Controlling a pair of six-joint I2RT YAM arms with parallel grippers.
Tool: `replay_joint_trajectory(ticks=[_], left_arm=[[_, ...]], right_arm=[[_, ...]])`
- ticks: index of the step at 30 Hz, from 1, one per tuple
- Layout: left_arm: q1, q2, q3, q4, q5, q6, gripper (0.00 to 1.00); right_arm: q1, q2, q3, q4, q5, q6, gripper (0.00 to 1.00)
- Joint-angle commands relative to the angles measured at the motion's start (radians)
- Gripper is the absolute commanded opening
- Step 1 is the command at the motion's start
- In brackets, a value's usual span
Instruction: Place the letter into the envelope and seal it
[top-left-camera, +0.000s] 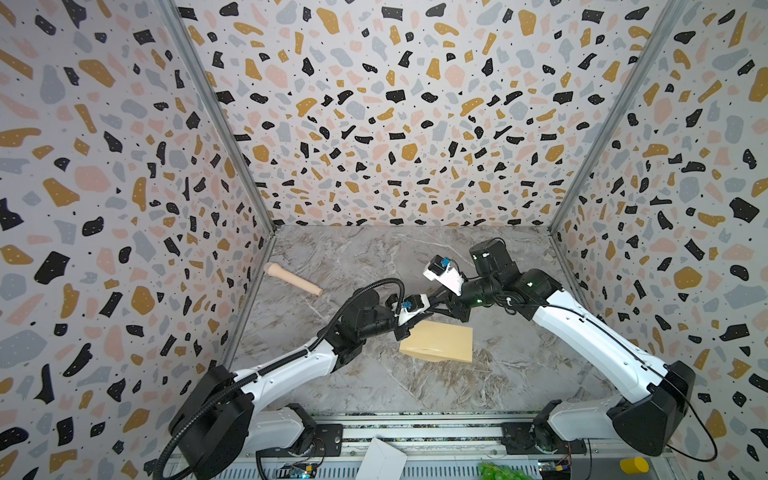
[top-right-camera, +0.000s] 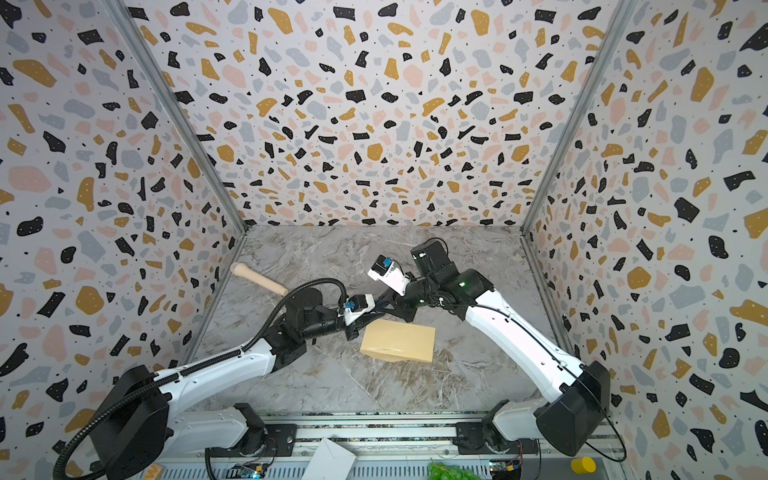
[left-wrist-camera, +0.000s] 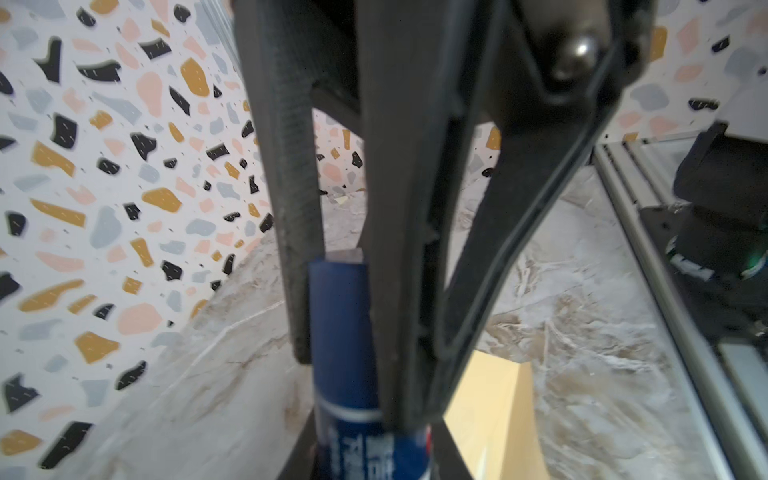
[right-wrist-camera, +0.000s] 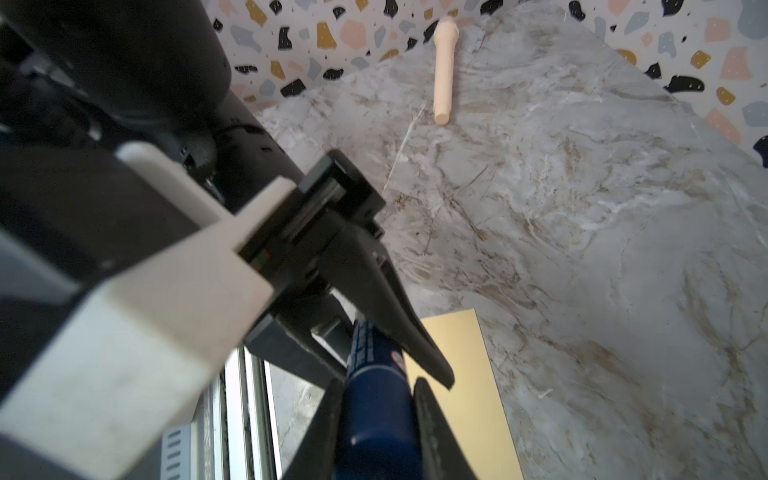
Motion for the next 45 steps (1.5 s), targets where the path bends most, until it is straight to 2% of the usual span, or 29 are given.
replay_joint_trajectory(ticks=[1, 6, 10, 15, 19, 22, 26, 31, 33, 36, 41, 43, 45], left_arm=[[0.000, 0.003, 0.041, 0.026, 0.036, -0.006, 0.00], [0.001, 0.022, 0.028, 0.032, 0.036, -0.024, 0.00], [0.001, 0.057, 0.031, 0.033, 0.029, -0.059, 0.00], [0.001, 0.071, 0.011, 0.082, -0.159, -0.145, 0.00], [0.001, 0.044, -0.033, 0.158, -0.347, -0.202, 0.00], [-0.005, 0.027, -0.049, 0.169, -0.442, -0.197, 0.00], [-0.029, 0.009, -0.063, 0.183, -0.542, -0.172, 0.00], [-0.051, 0.011, -0.063, 0.161, -0.600, -0.135, 0.00], [-0.052, 0.014, -0.062, 0.149, -0.579, -0.122, 0.00], [-0.047, 0.015, -0.063, 0.151, -0.446, -0.102, 0.00], [-0.007, 0.038, -0.049, 0.147, -0.146, -0.099, 0.00], [0.010, 0.048, -0.043, 0.144, -0.067, -0.102, 0.00], [0.019, 0.053, -0.040, 0.134, -0.017, -0.095, 0.00]], right_arm=[[0.007, -0.005, 0.013, -0.008, 0.013, -0.006, 0.00], [-0.010, -0.011, 0.051, -0.056, 0.054, -0.071, 0.00], [-0.077, -0.041, 0.058, -0.044, 0.016, -0.075, 0.00], [-0.119, -0.042, 0.095, -0.049, 0.004, 0.037, 0.00], [-0.130, -0.036, 0.103, -0.039, 0.074, 0.165, 0.00], [-0.137, -0.015, 0.120, -0.049, 0.129, 0.273, 0.00], [-0.137, 0.031, 0.145, -0.079, 0.130, 0.406, 0.00], [-0.137, 0.074, 0.176, -0.113, 0.124, 0.480, 0.00], [-0.137, 0.078, 0.180, -0.112, 0.107, 0.479, 0.00], [-0.135, 0.047, 0.160, -0.074, 0.069, 0.367, 0.00], [-0.136, -0.022, 0.114, -0.068, -0.029, 0.043, 0.00], [-0.139, -0.035, 0.112, -0.097, -0.078, -0.089, 0.00], [-0.144, -0.043, 0.108, -0.114, -0.118, -0.188, 0.10]])
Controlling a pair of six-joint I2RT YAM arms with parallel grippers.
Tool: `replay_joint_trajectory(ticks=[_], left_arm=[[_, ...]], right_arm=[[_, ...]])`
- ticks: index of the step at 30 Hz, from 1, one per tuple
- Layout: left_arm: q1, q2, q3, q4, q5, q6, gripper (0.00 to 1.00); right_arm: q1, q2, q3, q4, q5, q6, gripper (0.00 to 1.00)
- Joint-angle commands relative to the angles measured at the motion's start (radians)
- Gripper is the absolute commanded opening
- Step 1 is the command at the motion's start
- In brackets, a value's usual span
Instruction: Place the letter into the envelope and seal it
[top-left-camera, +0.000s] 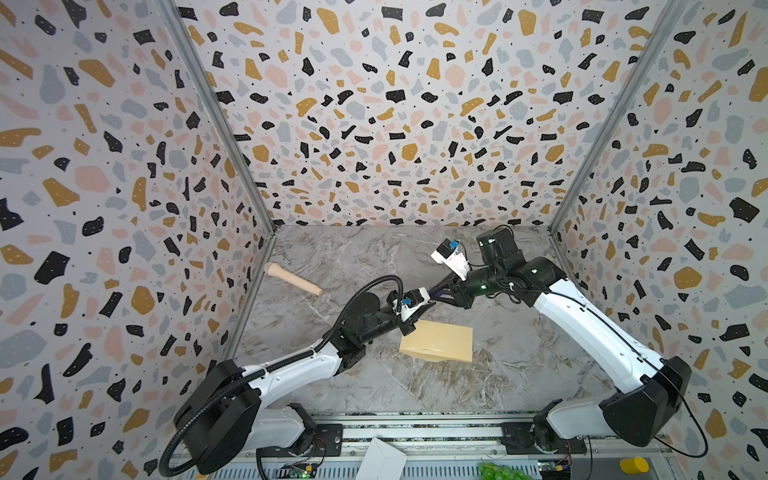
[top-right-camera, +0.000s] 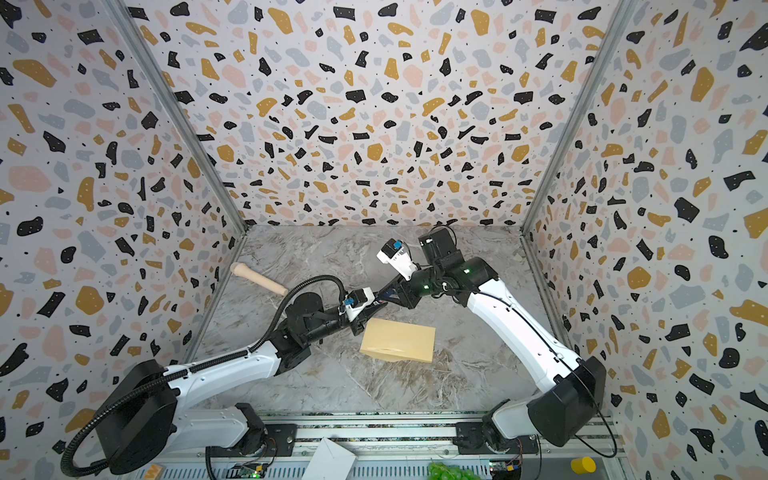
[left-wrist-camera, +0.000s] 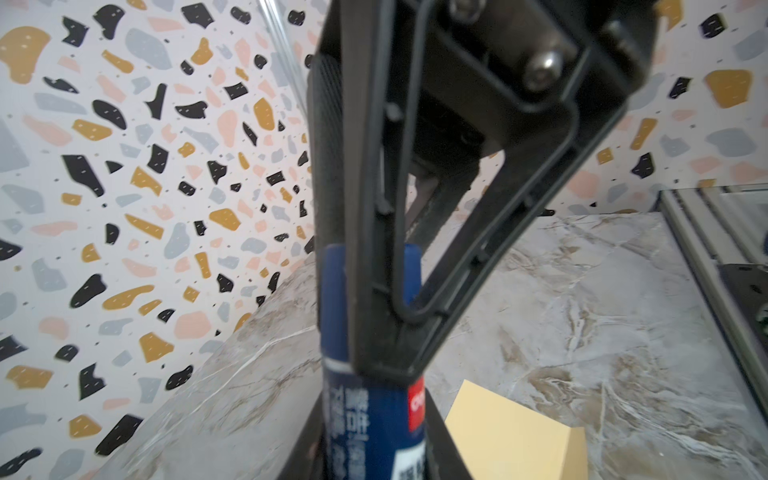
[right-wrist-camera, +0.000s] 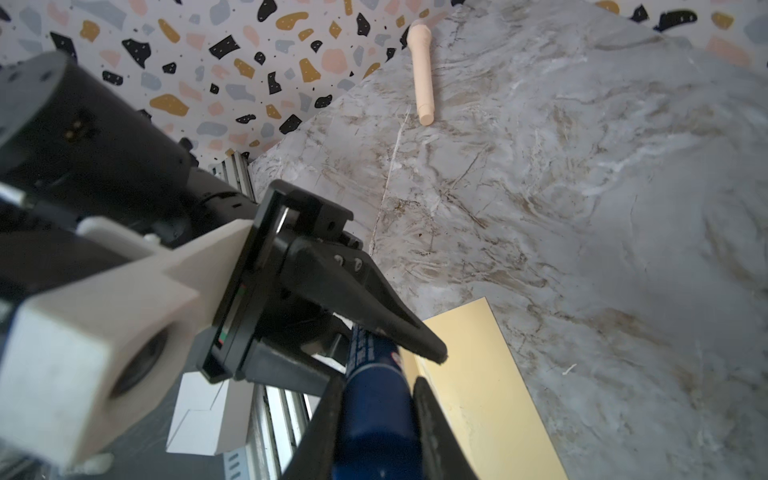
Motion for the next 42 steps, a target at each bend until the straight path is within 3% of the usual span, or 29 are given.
replay_joint_trajectory(ticks=[1, 5, 9, 13, 16, 17, 22, 25, 35, 42], left_arm=[[0.049, 0.019, -0.010, -0.079, 0.115, -0.007, 0.00], [0.056, 0.015, -0.015, -0.084, 0.151, 0.003, 0.00], [0.058, 0.013, -0.019, -0.081, 0.154, -0.002, 0.00], [0.058, 0.008, -0.023, -0.045, 0.087, -0.043, 0.00], [0.058, -0.008, -0.026, -0.048, 0.014, -0.044, 0.00], [0.058, -0.016, -0.025, -0.056, -0.015, -0.039, 0.00], [0.058, -0.057, -0.033, -0.068, -0.085, -0.006, 0.00], [0.058, -0.079, -0.051, -0.035, -0.081, 0.003, 0.00], [0.037, -0.100, -0.073, -0.030, -0.052, 0.062, 0.00], [0.027, -0.109, -0.078, -0.042, -0.053, 0.086, 0.00]], right_arm=[[-0.042, -0.081, 0.016, -0.048, -0.044, -0.300, 0.14], [-0.044, -0.098, 0.006, -0.046, -0.072, -0.389, 0.18], [-0.044, -0.105, -0.013, -0.031, -0.095, -0.389, 0.22], [-0.042, -0.112, -0.032, 0.041, -0.112, -0.276, 0.46], [-0.042, -0.159, -0.060, 0.148, -0.034, -0.032, 0.83], [-0.042, -0.172, -0.062, 0.162, -0.005, 0.040, 0.88], [-0.042, -0.187, -0.063, 0.114, 0.171, 0.309, 0.88], [-0.043, -0.152, -0.072, 0.076, 0.164, 0.398, 0.87], [0.014, -0.059, -0.088, 0.187, 0.041, 0.510, 0.85], [0.025, -0.015, -0.102, 0.223, 0.031, 0.536, 0.70]])
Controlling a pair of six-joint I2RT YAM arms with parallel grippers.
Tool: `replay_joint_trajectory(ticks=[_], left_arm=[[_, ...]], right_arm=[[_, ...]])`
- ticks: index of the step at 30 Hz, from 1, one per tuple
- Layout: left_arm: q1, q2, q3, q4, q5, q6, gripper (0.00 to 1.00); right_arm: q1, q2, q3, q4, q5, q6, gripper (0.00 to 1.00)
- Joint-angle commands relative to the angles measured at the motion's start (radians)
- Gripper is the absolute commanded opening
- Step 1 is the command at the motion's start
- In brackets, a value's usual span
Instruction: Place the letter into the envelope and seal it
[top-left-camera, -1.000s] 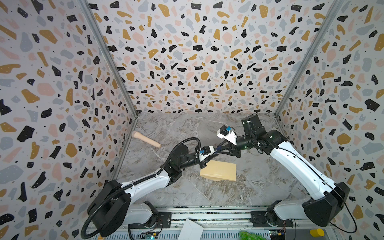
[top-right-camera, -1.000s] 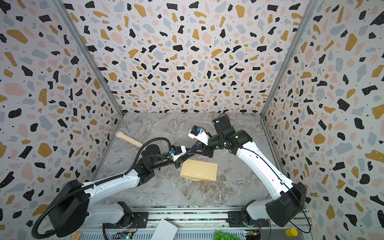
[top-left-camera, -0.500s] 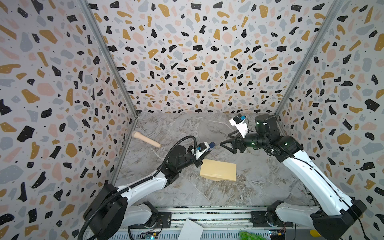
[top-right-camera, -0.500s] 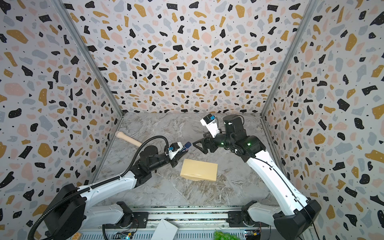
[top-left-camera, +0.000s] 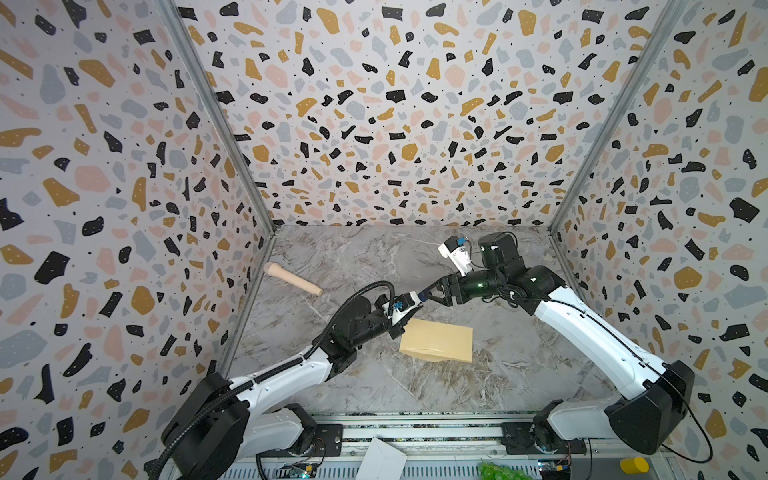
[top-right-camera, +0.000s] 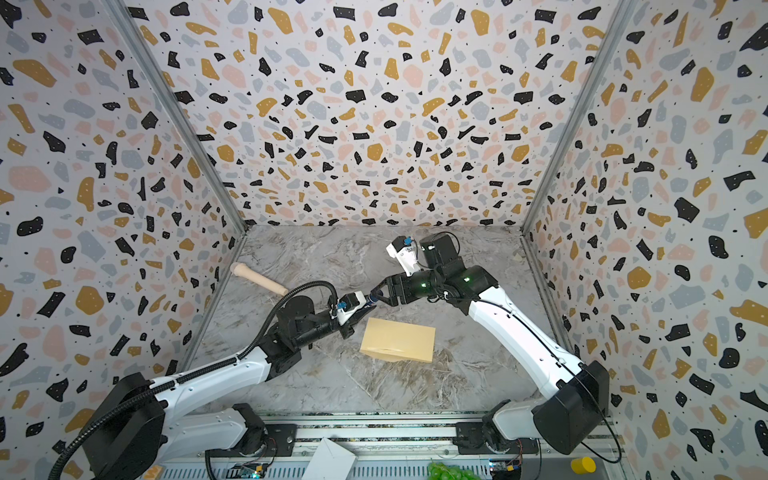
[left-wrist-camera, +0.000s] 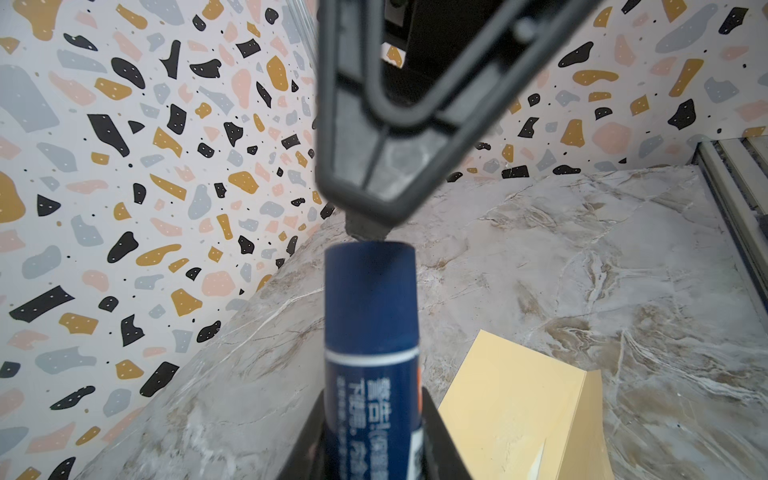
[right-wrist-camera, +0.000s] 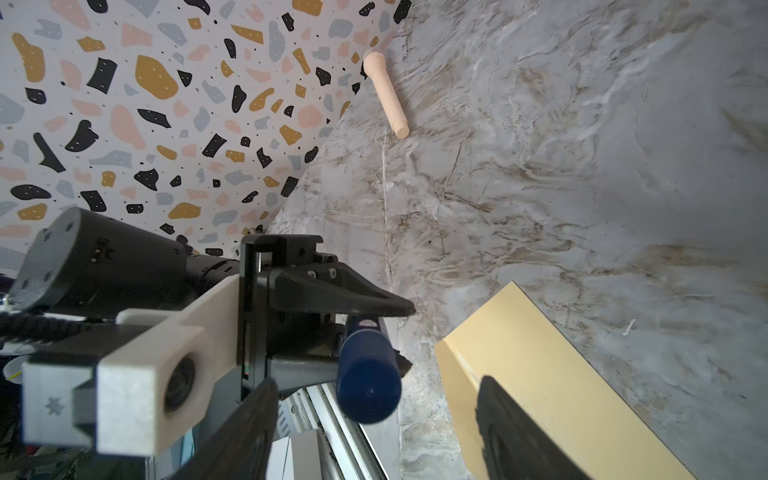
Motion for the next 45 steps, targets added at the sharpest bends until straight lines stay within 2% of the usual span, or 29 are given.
replay_joint_trajectory(ticks=[1, 6, 10, 13, 19, 23, 25, 27, 32, 36, 41, 45], left_arm=[[-0.005, -0.019, -0.007, 0.041, 0.005, 0.028, 0.00], [-0.009, -0.019, -0.004, 0.040, 0.005, 0.032, 0.00], [-0.011, -0.018, -0.004, 0.039, 0.003, 0.035, 0.00], [-0.011, -0.014, 0.000, 0.035, 0.002, 0.035, 0.00], [-0.012, -0.012, 0.002, 0.032, -0.002, 0.033, 0.00], [-0.012, -0.010, 0.002, 0.027, 0.001, 0.033, 0.00], [-0.012, -0.005, 0.001, 0.028, 0.019, 0.032, 0.00], [-0.011, 0.004, 0.001, 0.035, 0.055, 0.022, 0.00], [-0.007, 0.054, 0.019, 0.030, 0.228, 0.010, 0.00], [-0.006, 0.076, 0.027, 0.016, 0.276, 0.012, 0.00], [-0.006, 0.035, -0.005, 0.058, 0.103, -0.021, 0.00], [-0.007, -0.014, -0.051, 0.137, -0.067, -0.064, 0.00]], right_arm=[[0.010, 0.014, -0.003, 0.035, -0.021, 0.024, 0.67], [0.017, 0.035, -0.001, 0.029, -0.019, 0.019, 0.61], [0.024, 0.047, -0.005, 0.024, -0.028, 0.014, 0.50], [0.033, 0.054, -0.006, 0.017, -0.029, 0.009, 0.45], [0.039, 0.064, -0.004, 0.004, -0.029, -0.008, 0.27], [0.039, 0.062, -0.002, 0.002, -0.046, -0.049, 0.11], [0.039, 0.054, 0.007, 0.001, -0.064, -0.118, 0.05], [0.039, 0.039, 0.018, -0.006, -0.078, -0.242, 0.01], [0.039, -0.046, -0.015, -0.087, -0.192, -0.791, 0.00], [0.040, -0.112, -0.043, -0.064, -0.178, -0.949, 0.00], [0.029, -0.120, -0.033, 0.010, -0.135, -0.783, 0.00], [0.004, -0.079, 0.014, 0.022, -0.038, -0.532, 0.00]])
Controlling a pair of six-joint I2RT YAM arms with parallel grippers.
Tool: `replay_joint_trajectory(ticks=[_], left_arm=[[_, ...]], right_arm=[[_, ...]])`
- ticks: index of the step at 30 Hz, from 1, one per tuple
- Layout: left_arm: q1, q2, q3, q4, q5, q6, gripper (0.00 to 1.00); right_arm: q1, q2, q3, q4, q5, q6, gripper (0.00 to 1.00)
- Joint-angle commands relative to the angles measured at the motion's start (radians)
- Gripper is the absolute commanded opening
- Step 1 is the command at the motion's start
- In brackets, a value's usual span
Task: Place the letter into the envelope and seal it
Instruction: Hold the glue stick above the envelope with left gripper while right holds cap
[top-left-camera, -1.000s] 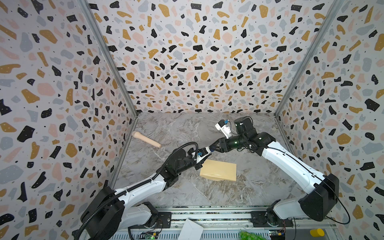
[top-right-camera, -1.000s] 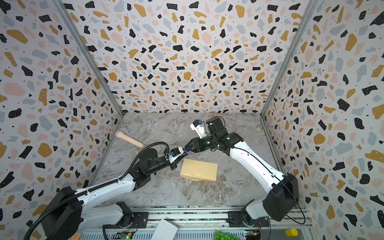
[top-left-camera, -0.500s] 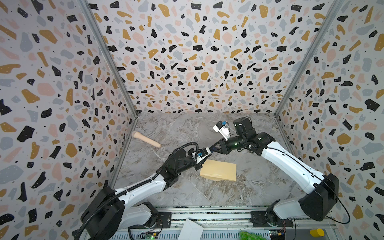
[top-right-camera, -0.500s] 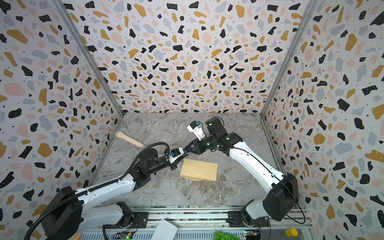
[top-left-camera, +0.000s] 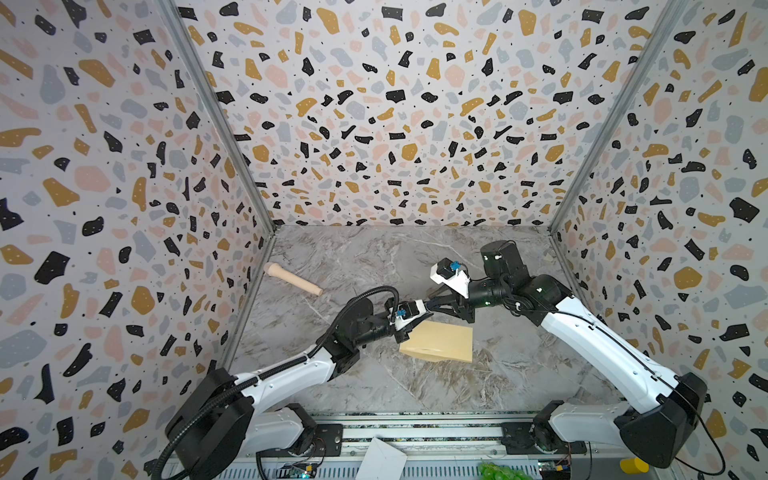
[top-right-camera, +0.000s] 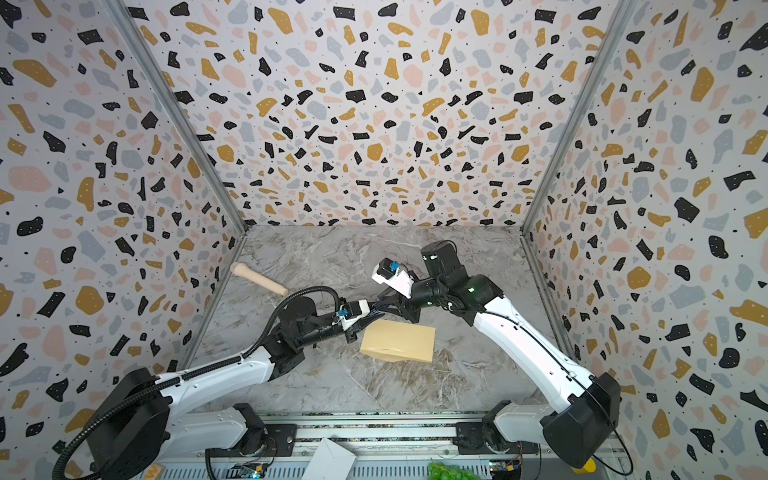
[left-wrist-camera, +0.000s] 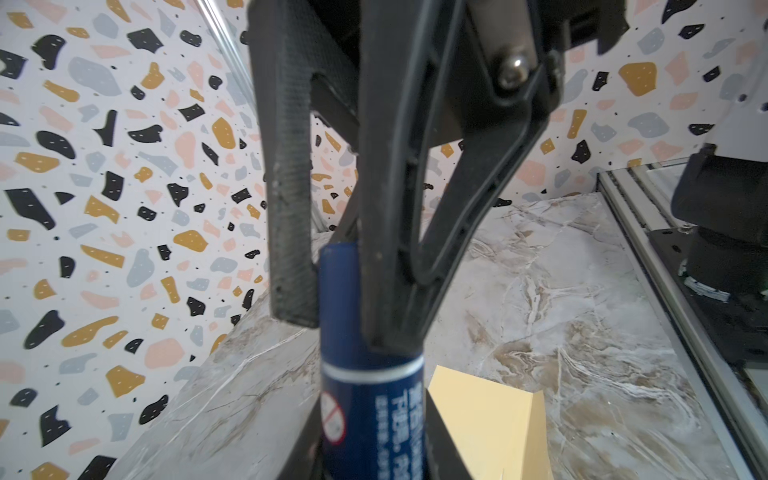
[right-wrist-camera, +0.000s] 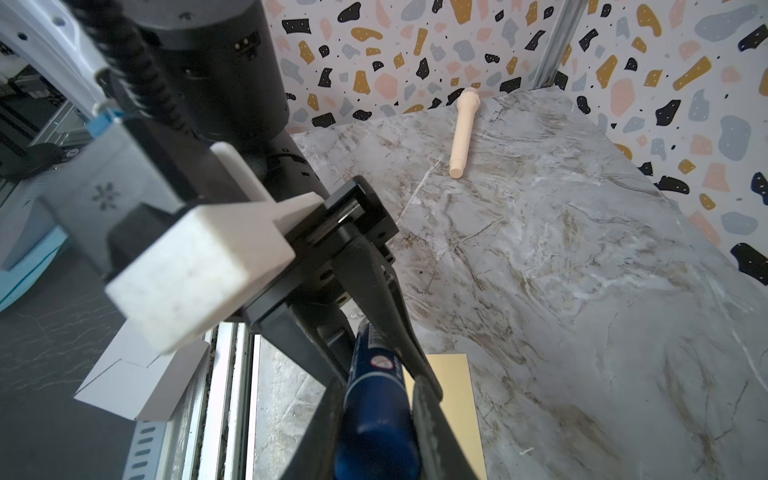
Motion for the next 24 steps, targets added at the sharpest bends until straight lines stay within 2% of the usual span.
replay_joint_trajectory(ticks=[1, 4, 8, 10, 13, 17, 22, 24], left_arm=[[0.010, -0.039, -0.051, 0.050, -0.218, -0.066, 0.00], [-0.007, -0.062, -0.062, 0.044, -0.336, -0.053, 0.00], [-0.029, -0.066, -0.068, 0.039, -0.465, -0.043, 0.00], [-0.034, -0.060, -0.065, 0.034, -0.483, -0.039, 0.00], [-0.039, -0.049, -0.057, 0.020, -0.467, -0.031, 0.00], [-0.034, -0.048, -0.052, 0.007, -0.331, -0.006, 0.00], [0.033, -0.025, -0.030, 0.006, 0.002, -0.038, 0.00], [0.050, -0.016, -0.022, 0.002, 0.080, -0.050, 0.00]], right_arm=[[-0.033, -0.001, 0.076, 0.025, 0.083, 0.219, 0.00], [-0.047, 0.036, 0.121, -0.003, 0.177, 0.398, 0.00], [-0.047, 0.086, 0.174, -0.048, 0.224, 0.605, 0.00], [-0.042, 0.096, 0.175, -0.046, 0.218, 0.676, 0.00], [-0.039, 0.101, 0.185, -0.054, 0.218, 0.696, 0.00], [-0.039, 0.079, 0.188, -0.051, 0.177, 0.552, 0.00], [-0.039, 0.033, 0.165, -0.109, 0.010, 0.189, 0.00], [-0.039, 0.018, 0.159, -0.137, -0.002, 0.085, 0.00]])
